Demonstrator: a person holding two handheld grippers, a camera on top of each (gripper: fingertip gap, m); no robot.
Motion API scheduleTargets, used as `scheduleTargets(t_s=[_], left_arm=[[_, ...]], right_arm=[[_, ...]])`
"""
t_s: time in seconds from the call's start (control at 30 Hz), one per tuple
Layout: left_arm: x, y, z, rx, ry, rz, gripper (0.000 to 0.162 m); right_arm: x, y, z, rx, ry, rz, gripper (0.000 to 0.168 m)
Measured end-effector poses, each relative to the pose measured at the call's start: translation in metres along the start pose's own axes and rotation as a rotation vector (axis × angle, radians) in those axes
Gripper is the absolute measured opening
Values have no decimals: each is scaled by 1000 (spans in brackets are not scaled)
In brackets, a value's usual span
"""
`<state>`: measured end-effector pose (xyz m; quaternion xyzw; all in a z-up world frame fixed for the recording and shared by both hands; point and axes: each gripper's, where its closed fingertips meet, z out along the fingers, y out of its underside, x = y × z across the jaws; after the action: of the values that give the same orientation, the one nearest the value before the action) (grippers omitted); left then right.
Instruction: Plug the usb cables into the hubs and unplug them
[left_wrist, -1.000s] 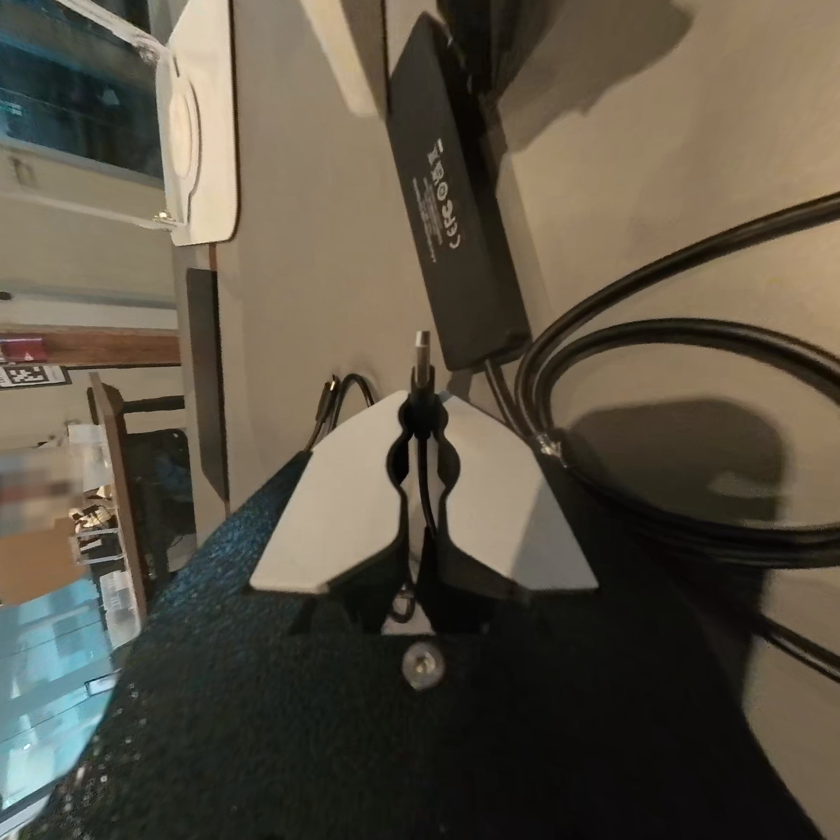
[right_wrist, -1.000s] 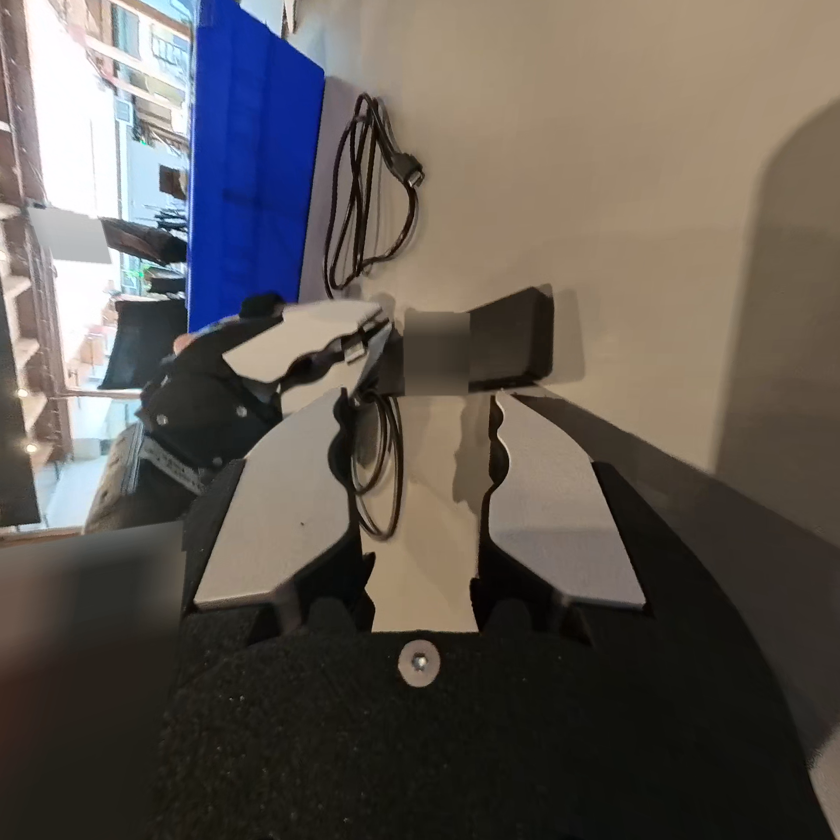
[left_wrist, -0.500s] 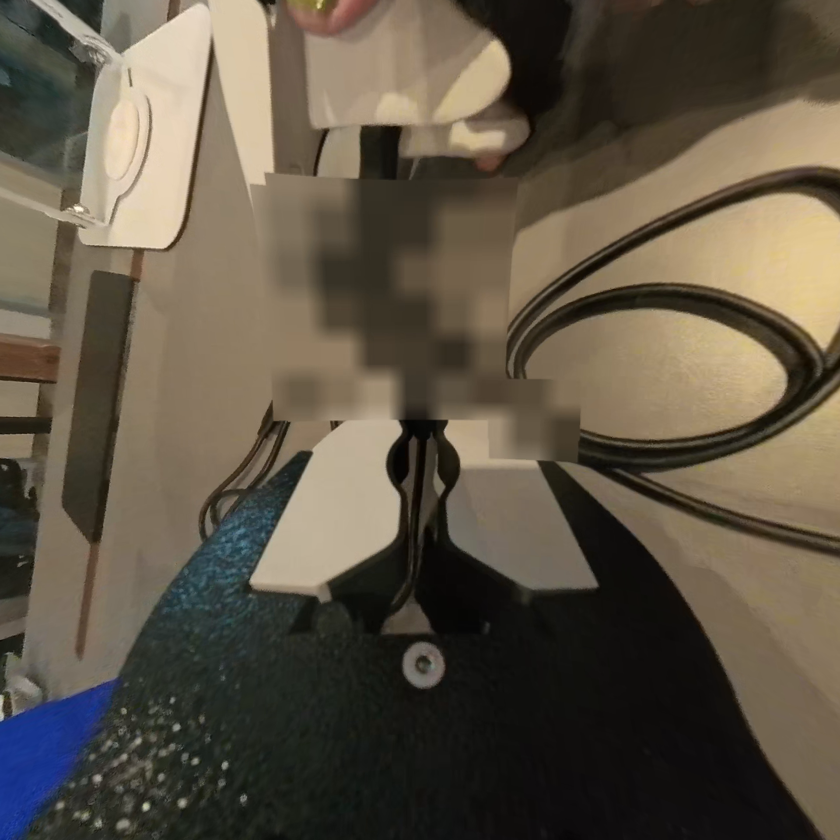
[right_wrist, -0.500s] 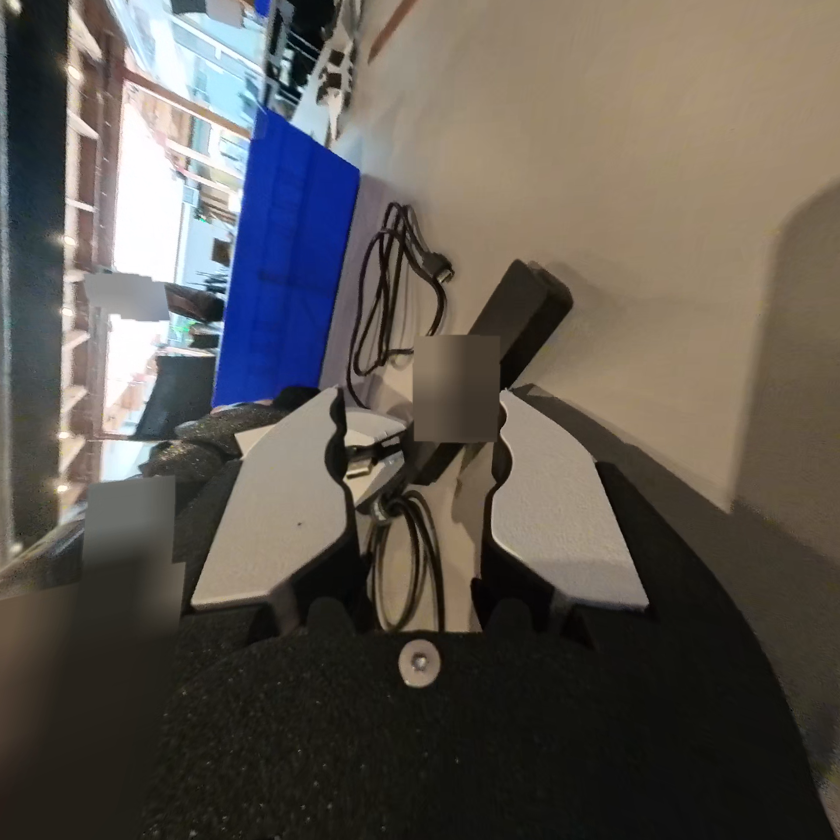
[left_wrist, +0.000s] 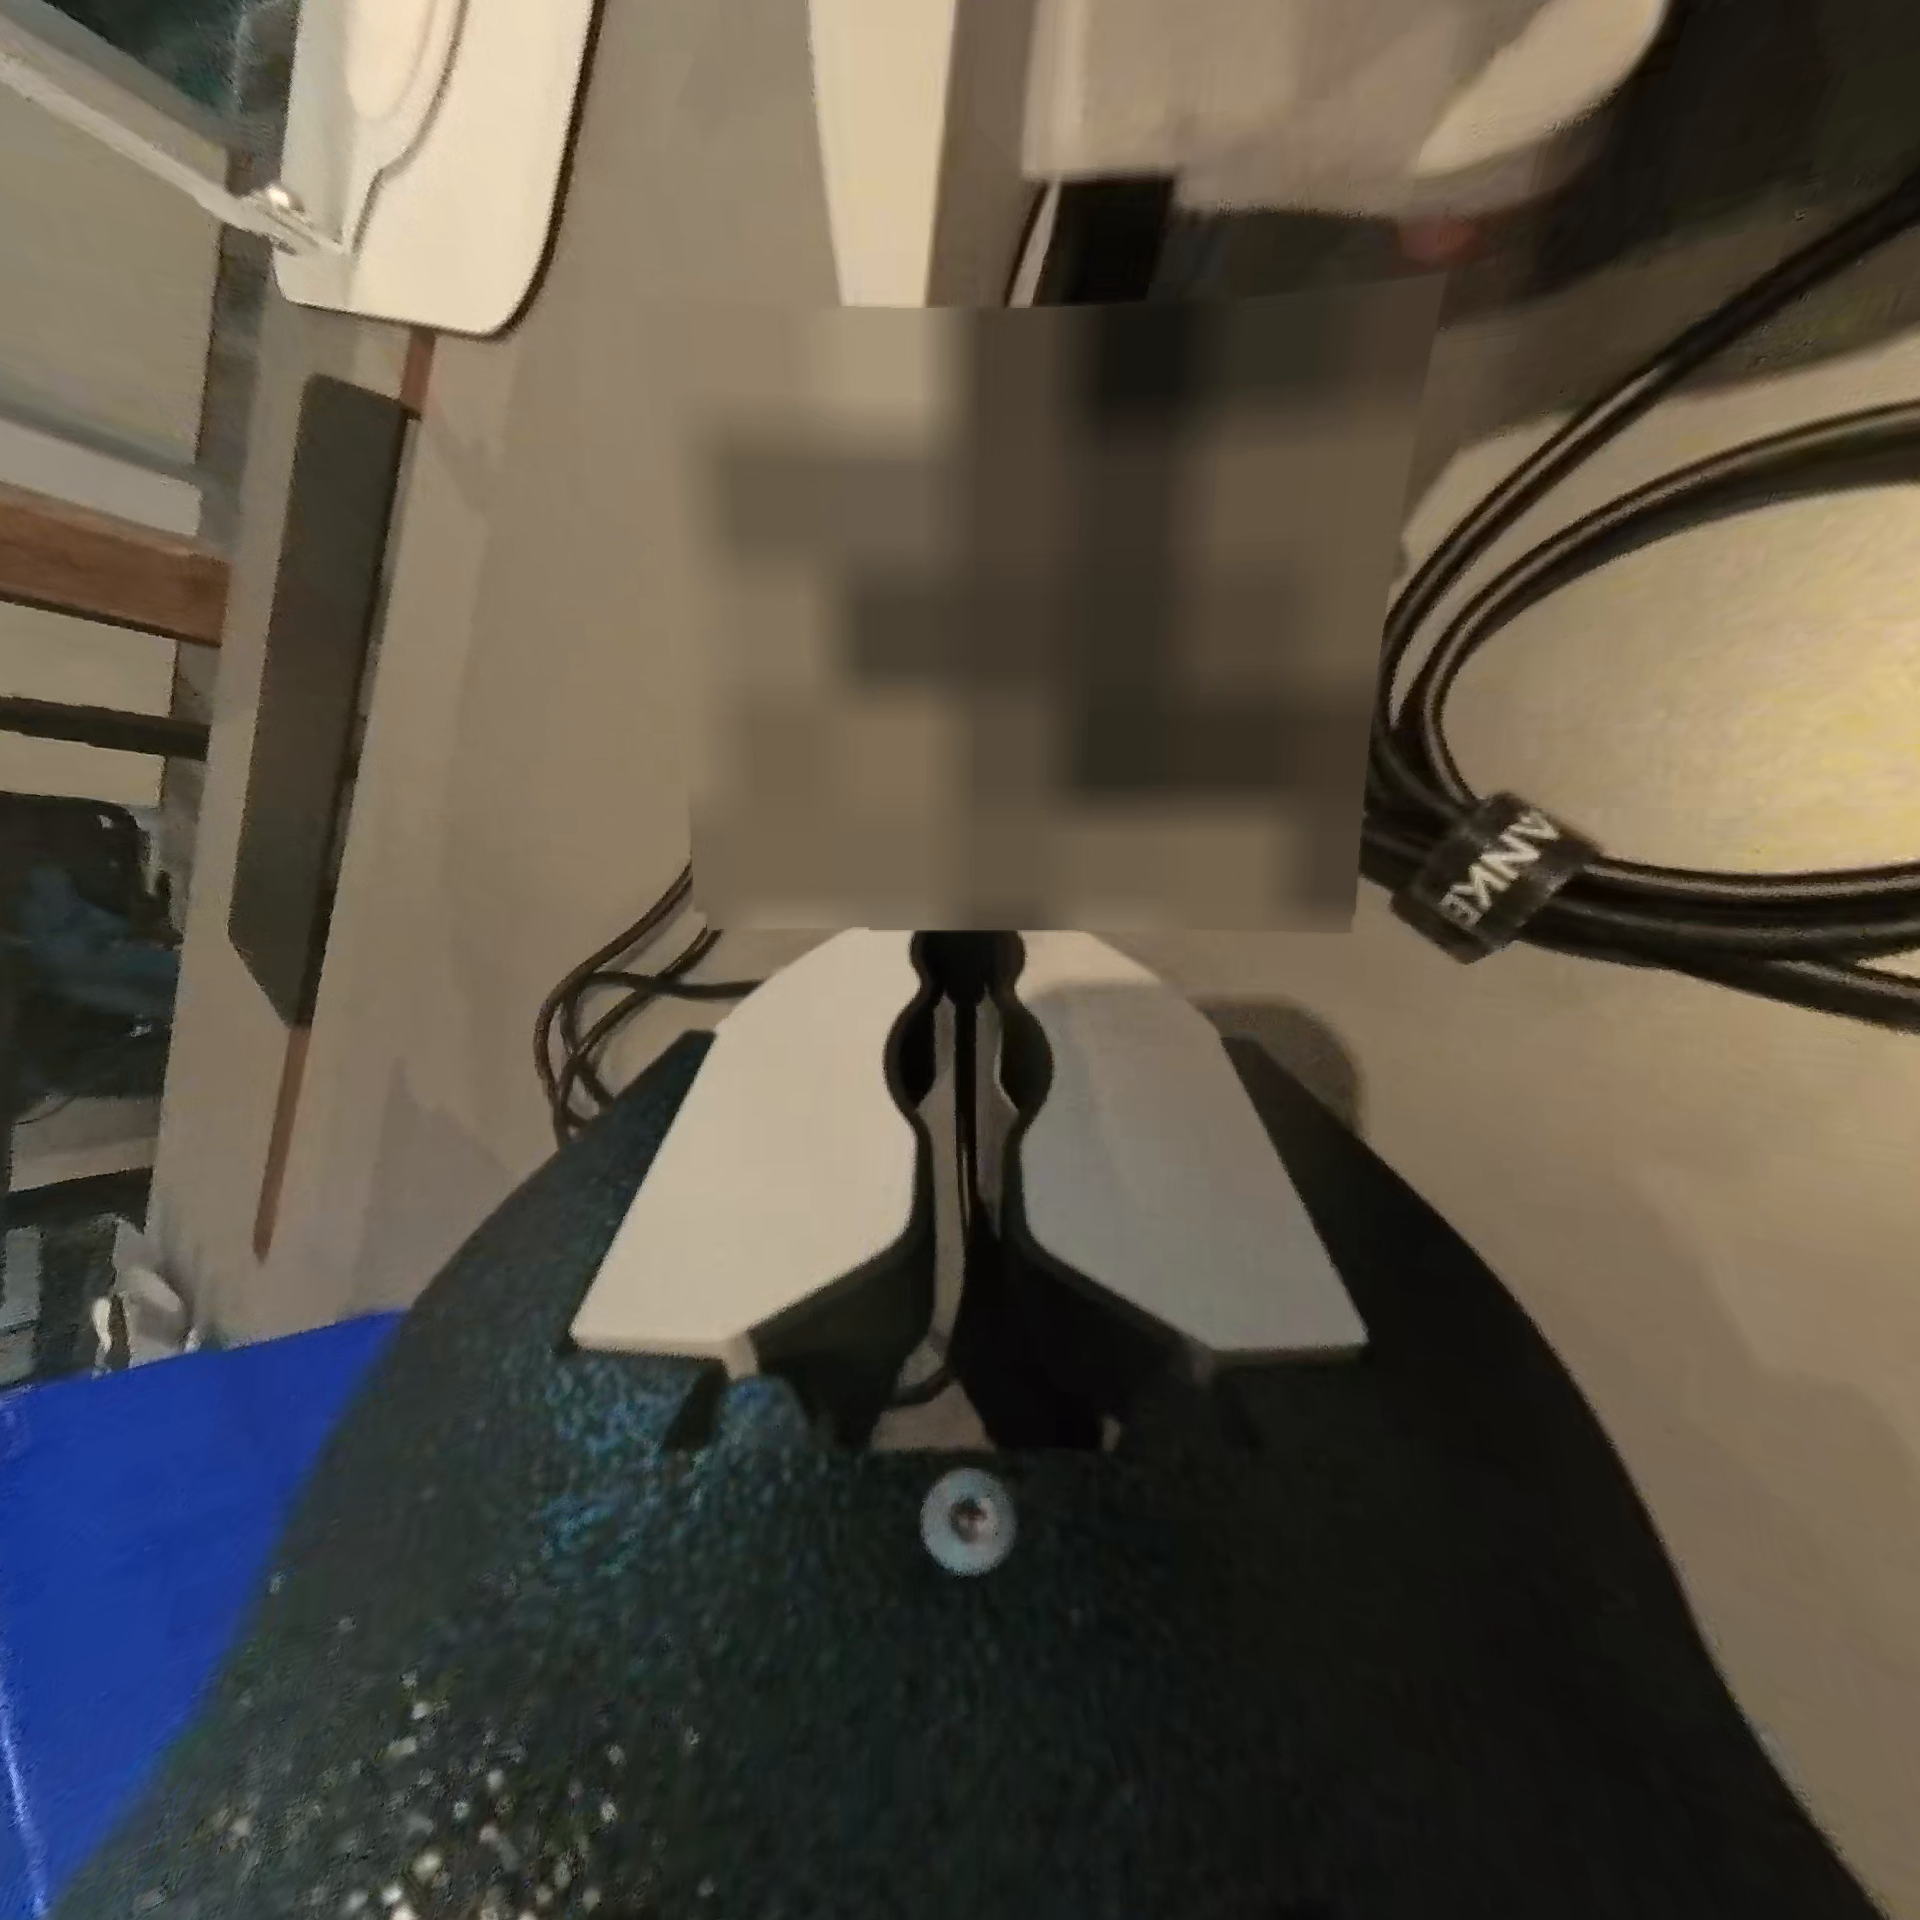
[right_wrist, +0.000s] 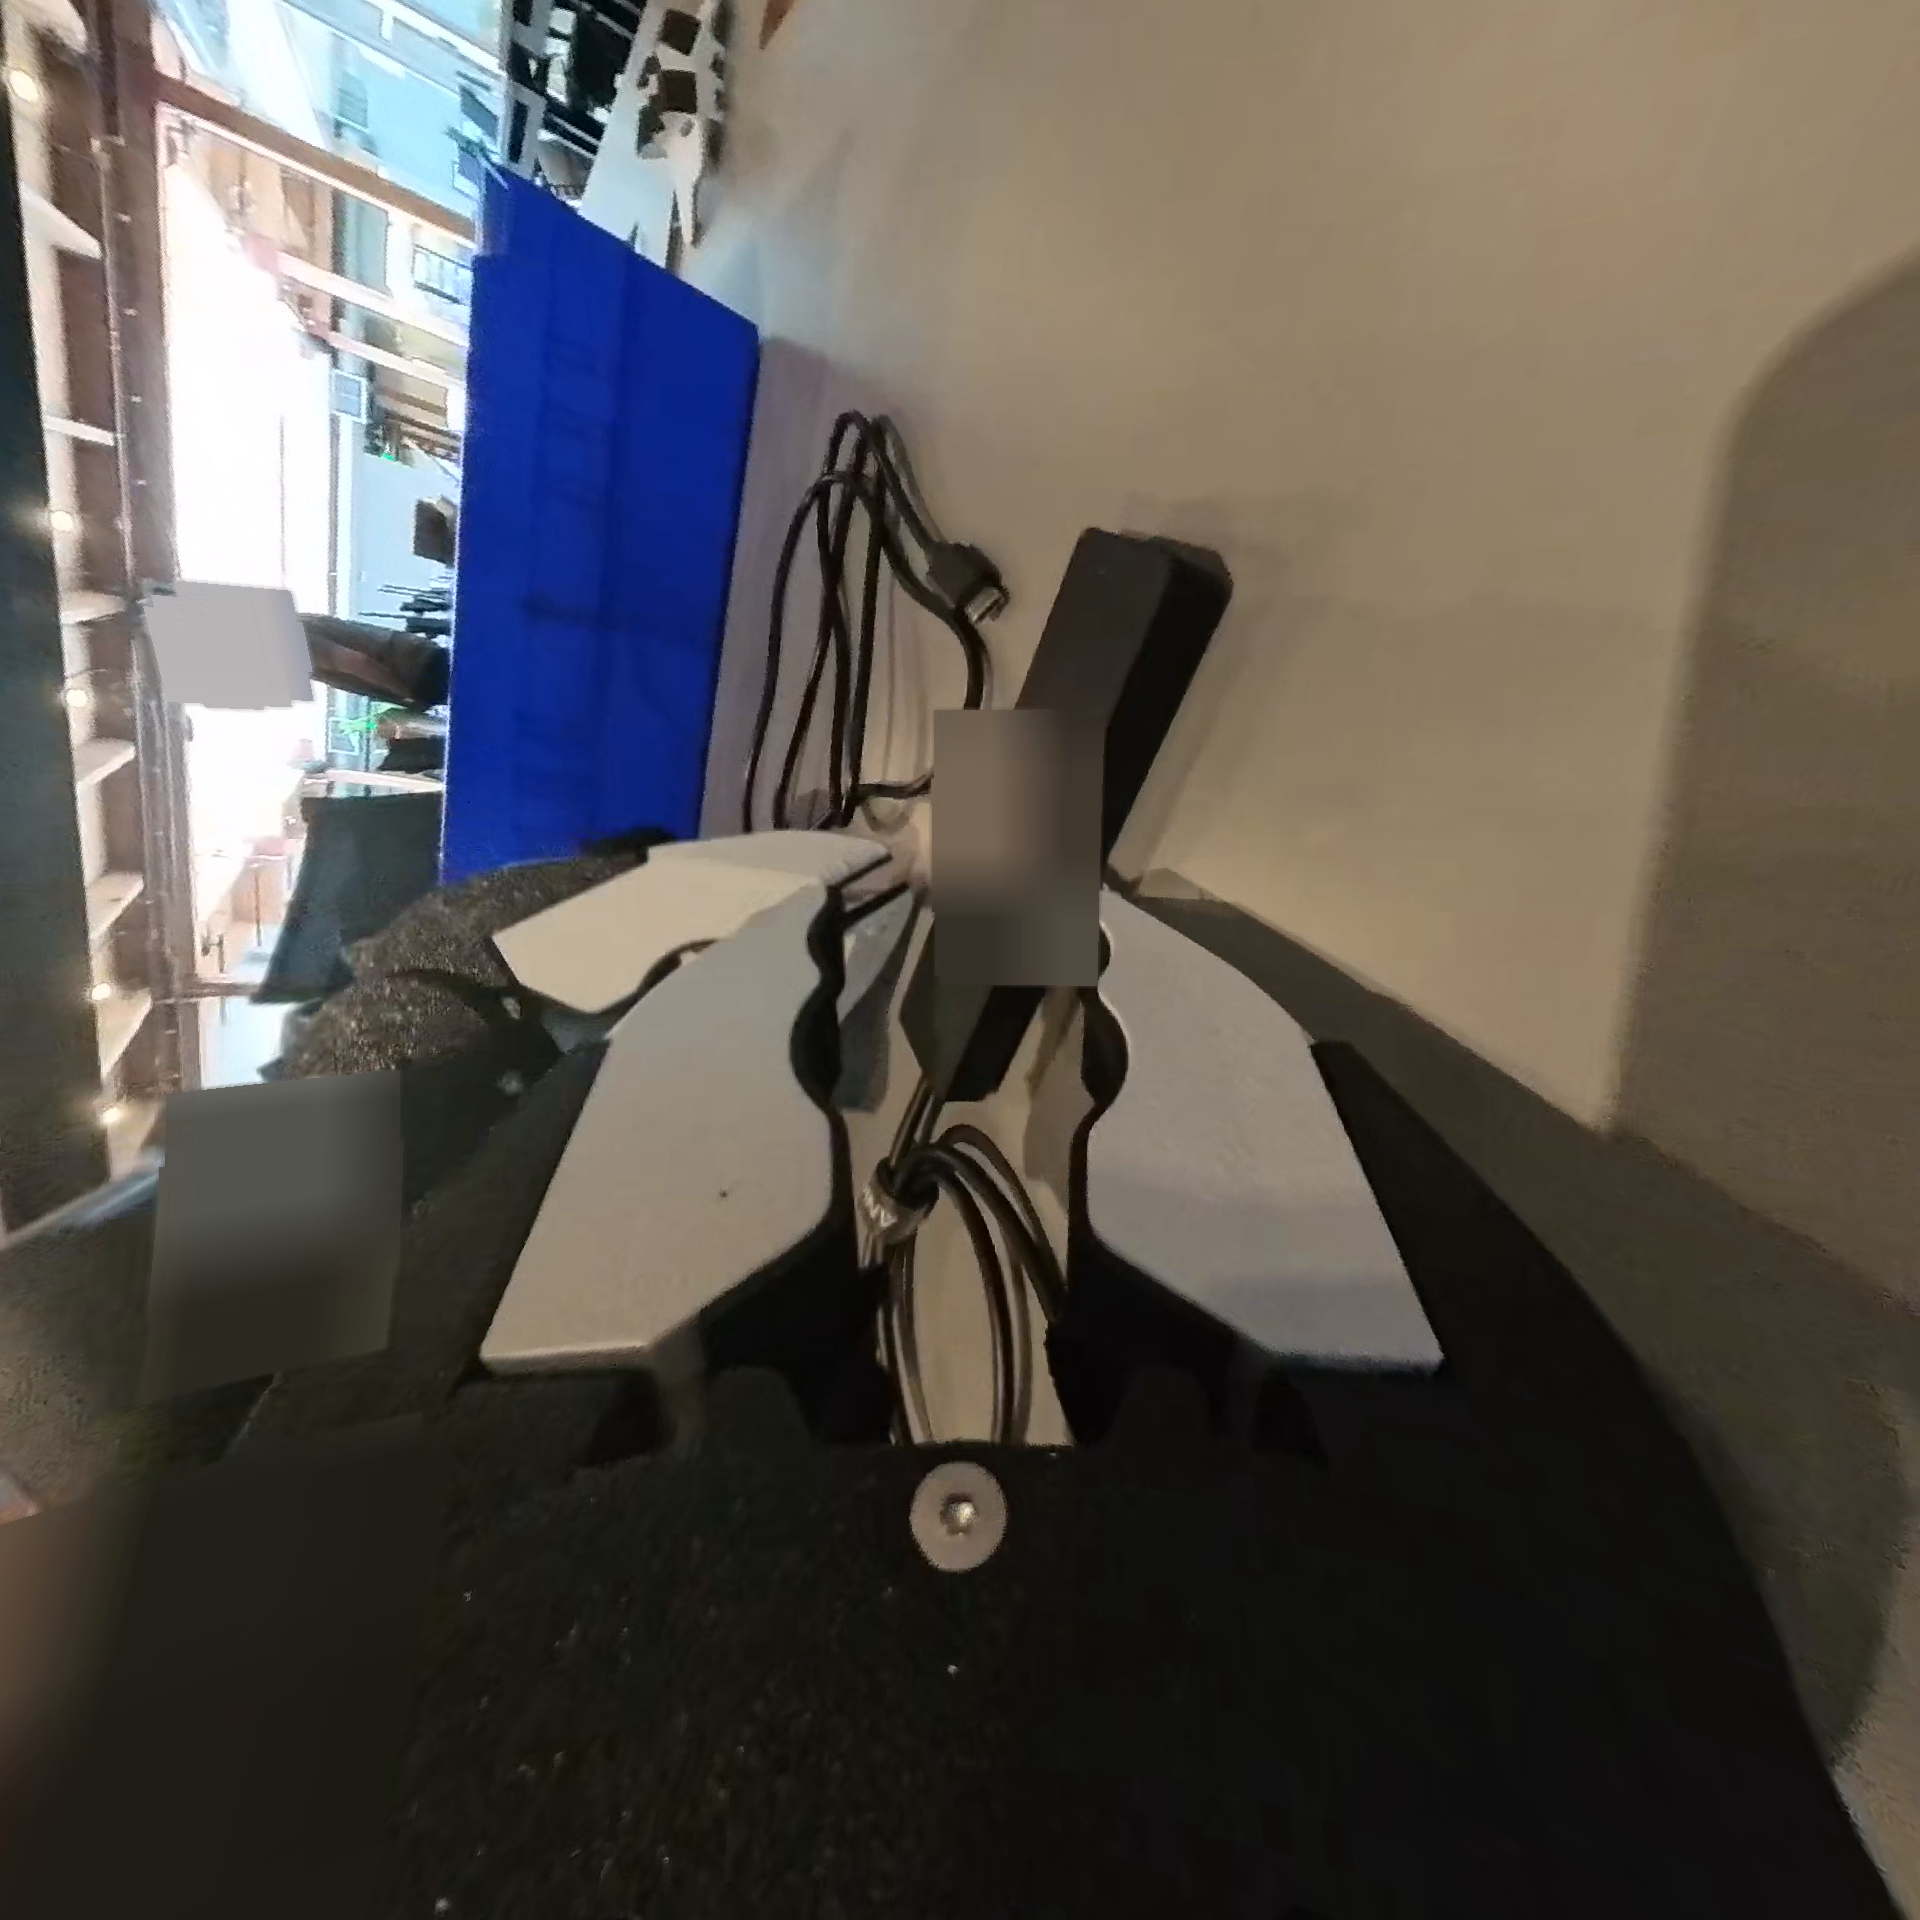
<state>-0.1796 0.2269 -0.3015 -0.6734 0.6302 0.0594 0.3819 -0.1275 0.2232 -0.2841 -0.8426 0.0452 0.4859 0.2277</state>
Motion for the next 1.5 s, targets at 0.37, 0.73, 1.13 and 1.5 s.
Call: scheduleTargets(t_s=[0.37, 0.73, 1.13, 1.5], left_arm=[[2, -3, 3, 69, 124, -173, 7], [2, -1, 2, 94, 136, -229, 7], [2, 6, -1, 3, 141, -283, 7], [2, 6, -1, 14, 166, -335, 7]], right_arm=[[-20, -3, 24, 9, -97, 33, 51], [-42, 5, 19, -20, -197, -50, 40], [-18, 21, 23, -157, 1, -62, 43], [-27, 16, 25, -105, -140, 2, 50]])
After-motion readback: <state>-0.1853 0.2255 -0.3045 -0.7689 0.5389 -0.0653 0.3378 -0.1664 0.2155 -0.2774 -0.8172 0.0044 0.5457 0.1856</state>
